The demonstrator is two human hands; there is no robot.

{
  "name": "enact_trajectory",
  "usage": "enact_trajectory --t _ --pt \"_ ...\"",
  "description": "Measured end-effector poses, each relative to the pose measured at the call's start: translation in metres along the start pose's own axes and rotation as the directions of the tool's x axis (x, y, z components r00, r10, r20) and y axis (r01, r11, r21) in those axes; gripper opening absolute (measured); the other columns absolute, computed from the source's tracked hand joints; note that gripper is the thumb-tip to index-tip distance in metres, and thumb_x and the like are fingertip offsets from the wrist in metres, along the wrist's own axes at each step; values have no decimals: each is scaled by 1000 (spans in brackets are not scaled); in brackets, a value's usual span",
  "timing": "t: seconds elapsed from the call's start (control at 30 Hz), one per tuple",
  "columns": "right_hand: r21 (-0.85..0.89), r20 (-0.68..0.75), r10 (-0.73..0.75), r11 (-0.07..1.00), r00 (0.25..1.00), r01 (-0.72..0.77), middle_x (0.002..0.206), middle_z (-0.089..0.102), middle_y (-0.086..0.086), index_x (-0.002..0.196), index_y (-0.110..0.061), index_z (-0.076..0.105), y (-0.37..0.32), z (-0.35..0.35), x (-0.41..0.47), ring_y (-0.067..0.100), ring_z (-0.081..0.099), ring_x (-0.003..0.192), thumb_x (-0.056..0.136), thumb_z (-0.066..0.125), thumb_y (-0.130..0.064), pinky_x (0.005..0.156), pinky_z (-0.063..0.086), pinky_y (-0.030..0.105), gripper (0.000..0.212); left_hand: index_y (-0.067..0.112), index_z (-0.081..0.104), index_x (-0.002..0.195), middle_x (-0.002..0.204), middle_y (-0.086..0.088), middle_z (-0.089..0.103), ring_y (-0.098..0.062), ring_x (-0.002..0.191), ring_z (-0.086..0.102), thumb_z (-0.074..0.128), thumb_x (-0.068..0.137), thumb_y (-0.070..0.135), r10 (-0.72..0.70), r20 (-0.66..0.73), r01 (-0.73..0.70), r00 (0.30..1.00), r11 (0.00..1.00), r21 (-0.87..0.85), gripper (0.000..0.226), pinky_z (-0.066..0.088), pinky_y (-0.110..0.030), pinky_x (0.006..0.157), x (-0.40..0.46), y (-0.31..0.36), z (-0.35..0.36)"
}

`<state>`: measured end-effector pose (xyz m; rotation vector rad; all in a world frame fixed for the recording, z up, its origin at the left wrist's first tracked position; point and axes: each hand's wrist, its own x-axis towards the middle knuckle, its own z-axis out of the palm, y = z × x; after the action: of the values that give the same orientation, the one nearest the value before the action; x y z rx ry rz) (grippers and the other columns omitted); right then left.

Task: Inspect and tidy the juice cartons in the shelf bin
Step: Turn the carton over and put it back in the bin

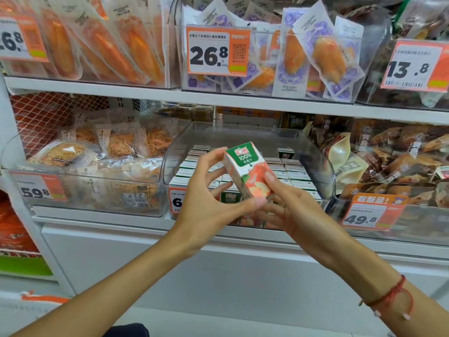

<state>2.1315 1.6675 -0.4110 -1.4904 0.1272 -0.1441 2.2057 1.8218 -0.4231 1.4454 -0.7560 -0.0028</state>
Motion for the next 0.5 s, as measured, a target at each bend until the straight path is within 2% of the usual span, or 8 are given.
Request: enact_trajectory --t 0.07,0.13,0.2,0.23,0.3,0.4,0.5 --pt "-58 -45 -62 997 997 60 101 76 5 115 -20 69 2 0 -1 18 73 94 78 64 -52 83 56 29 50 44 42 127 132 26 50 8 123 50 90 61 18 44 60 -45 997 999 7 86 48 -12 91 -1 -2 0" --pt "-138 -94 -144 982 985 130 104 75 1 116 -24 69 2 0 -1 16 72 96 78 66 -48 79 58 26 45 42 44 124 128 24 53 4 120 54 90 63 8 29 81 -26 996 999 -40 84 52 -15 88 1 -3 0" --pt "-253 -138 -245 945 960 205 108 73 -5 116 -26 68 1 -1 -1 10 70 98 78 66 -45 75 58 23 43 34 51 118 123 13 62 -5 111 64 80 65 11 -75 52 84 996 978 -192 65 56 -23 84 5 -3 -4" --pt "-301 -150 -290 924 945 236 108 73 -6 116 -27 67 0 -1 -1 9 70 97 77 66 -45 72 58 21 43 29 53 116 118 6 67 -9 106 67 75 67 14 -164 51 171 985 935 -310 55 57 -25 82 7 -2 -6" --pt "-340 -149 -362 893 920 296 100 74 -6 113 -25 66 0 -2 -1 10 71 90 75 64 -47 67 58 23 43 21 55 120 109 -3 73 -15 102 70 71 70 19 -285 113 305 952 844 -440 53 58 -27 82 10 -6 -10" --pt "-364 -173 -410 871 895 328 92 72 -7 104 -25 61 0 -3 1 16 71 86 74 60 -55 66 62 37 43 17 59 128 117 -7 72 -18 110 68 76 77 29 -340 230 407 912 819 -404 55 56 -26 85 9 -9 -10" --pt "-434 -215 -474 830 854 351 90 71 -5 99 -23 60 -3 -7 6 21 69 85 77 60 -52 66 60 40 37 13 64 122 117 -8 72 -18 109 68 75 79 28 -385 312 492 869 747 -447 47 56 -22 81 8 -12 -2"
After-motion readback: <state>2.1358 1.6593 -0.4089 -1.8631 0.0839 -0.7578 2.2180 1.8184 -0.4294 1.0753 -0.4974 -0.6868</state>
